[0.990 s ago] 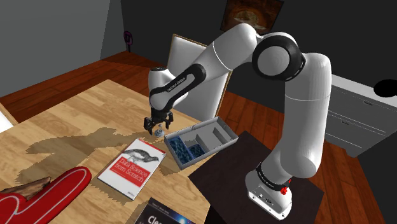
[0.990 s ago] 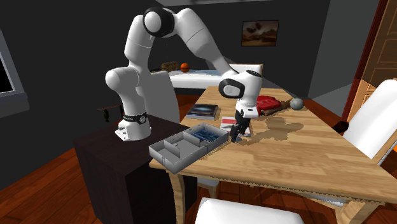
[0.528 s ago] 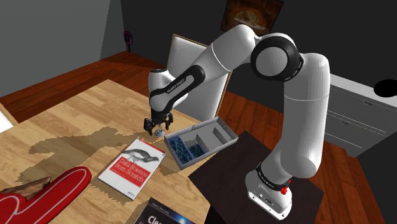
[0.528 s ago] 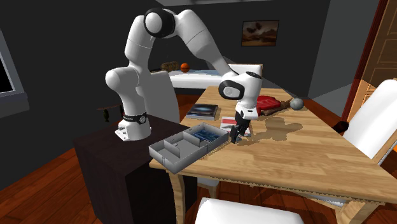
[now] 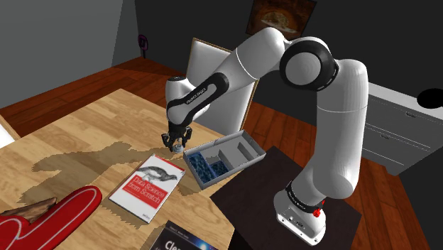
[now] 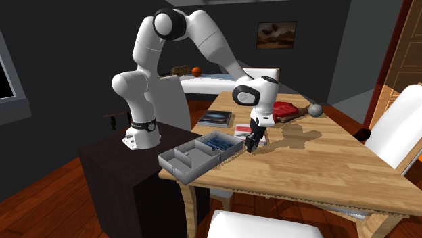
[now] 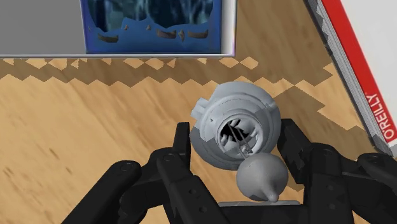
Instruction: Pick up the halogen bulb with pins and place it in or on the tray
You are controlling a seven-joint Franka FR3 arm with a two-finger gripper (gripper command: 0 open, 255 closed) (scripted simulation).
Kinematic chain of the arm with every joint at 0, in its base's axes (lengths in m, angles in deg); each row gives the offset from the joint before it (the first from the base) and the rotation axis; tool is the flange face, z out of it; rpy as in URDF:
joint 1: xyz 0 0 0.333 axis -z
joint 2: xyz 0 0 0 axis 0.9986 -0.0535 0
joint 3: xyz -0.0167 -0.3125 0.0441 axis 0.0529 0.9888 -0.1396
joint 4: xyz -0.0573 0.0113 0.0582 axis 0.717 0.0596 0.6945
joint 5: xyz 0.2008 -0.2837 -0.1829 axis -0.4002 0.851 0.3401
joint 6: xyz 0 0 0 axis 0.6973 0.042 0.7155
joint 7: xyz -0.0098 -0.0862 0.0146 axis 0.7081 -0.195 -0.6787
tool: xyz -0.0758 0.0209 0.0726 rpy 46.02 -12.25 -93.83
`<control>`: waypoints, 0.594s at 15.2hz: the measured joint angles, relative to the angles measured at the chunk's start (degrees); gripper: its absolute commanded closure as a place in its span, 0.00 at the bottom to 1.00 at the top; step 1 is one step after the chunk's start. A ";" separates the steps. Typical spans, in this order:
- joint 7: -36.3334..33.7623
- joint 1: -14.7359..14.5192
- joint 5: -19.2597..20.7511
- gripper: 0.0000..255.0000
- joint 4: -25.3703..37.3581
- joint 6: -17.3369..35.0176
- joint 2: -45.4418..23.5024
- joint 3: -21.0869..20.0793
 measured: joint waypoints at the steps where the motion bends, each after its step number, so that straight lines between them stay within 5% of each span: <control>1: 0.00 0.00 0.00 1.00 0.00 0.00 0.00 0.00; 9: 0.05 0.33 -0.41 1.00 -0.12 -2.89 3.04 -0.30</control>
